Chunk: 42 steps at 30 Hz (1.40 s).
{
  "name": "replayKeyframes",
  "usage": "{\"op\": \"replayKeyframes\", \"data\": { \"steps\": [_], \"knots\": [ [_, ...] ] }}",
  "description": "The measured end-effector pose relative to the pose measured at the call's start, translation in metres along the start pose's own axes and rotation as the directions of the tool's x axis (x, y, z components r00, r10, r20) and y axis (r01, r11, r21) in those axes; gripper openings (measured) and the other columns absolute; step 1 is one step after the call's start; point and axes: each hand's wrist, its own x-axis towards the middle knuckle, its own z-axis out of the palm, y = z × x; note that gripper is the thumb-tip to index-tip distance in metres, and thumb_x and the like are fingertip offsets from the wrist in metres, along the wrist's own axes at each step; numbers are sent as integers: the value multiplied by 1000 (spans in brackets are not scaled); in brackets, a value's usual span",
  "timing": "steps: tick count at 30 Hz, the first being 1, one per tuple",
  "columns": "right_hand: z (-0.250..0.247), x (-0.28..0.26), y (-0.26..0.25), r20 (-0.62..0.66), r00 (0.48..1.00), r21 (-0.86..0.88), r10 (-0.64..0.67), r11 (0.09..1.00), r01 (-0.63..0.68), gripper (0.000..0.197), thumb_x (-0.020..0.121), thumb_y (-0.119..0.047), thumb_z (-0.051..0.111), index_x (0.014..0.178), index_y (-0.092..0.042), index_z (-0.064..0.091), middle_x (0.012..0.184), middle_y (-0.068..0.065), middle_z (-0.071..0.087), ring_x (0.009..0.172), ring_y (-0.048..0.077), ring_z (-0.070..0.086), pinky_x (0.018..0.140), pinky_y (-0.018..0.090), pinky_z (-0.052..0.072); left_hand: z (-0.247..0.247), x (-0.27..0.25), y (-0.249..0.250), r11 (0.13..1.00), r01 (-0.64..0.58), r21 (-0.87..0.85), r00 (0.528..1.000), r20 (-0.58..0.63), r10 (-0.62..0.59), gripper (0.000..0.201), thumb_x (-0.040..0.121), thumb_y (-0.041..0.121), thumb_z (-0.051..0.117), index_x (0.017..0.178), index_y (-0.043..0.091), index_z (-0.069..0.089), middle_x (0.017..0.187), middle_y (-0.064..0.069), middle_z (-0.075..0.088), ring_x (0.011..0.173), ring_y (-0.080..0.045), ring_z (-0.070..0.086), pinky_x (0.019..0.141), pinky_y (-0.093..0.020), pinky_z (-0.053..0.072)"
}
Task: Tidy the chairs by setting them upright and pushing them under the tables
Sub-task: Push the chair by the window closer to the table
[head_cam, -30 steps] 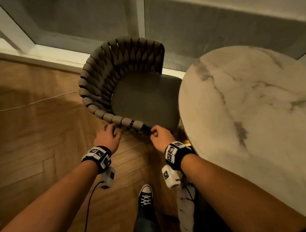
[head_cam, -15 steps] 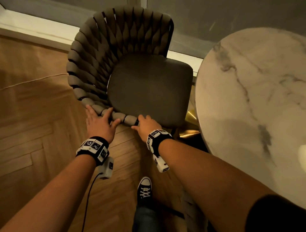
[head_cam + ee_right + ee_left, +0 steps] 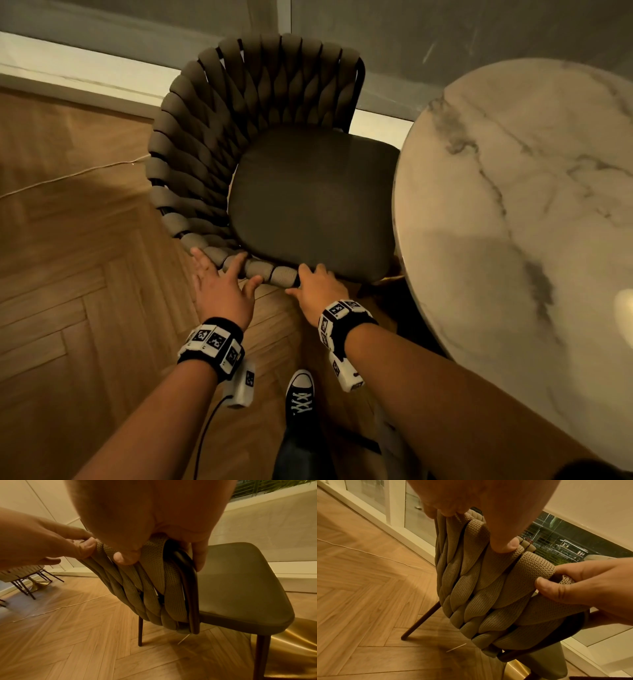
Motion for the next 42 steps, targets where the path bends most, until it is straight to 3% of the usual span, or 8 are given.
{"op": "replayKeyframes", "data": {
  "steps": [5,16,25,42],
  "knots": [
    [-15,15,-2,-7,999,49,33,998,-32,43,96,-49,52,129,-22,42,130,16,45,119,37,47,93,52,50,-3,21,9,999,9,-44,1000,0,-9,55,91,56,55,143,39,46,165,-22,-15,154,-38,0,123,-53,14],
    [-43,47,-5,-15,996,107,90,990,-87,43,95,-47,55,127,-19,44,126,19,47,116,39,51,96,57,49,-15,59,34,999,-18,-48,1000,9,18,54,91,53,57,141,37,46,164,-26,-12,153,-42,1,123,-54,15],
    [-38,39,-11,-4,993,116,119,986,-118,42,96,-46,55,126,-18,44,122,18,49,112,38,54,94,54,51,-20,55,28,998,-43,-42,998,47,45,55,91,56,55,142,39,45,164,-24,-15,153,-41,0,123,-54,10],
    [-26,21,-6,35,987,118,155,980,-159,45,97,-46,53,132,-20,41,132,19,45,121,39,50,96,55,49,-12,37,24,998,-63,-16,997,48,64,55,91,56,56,142,41,42,165,-21,-16,154,-38,2,122,-59,11]
  ]
}}
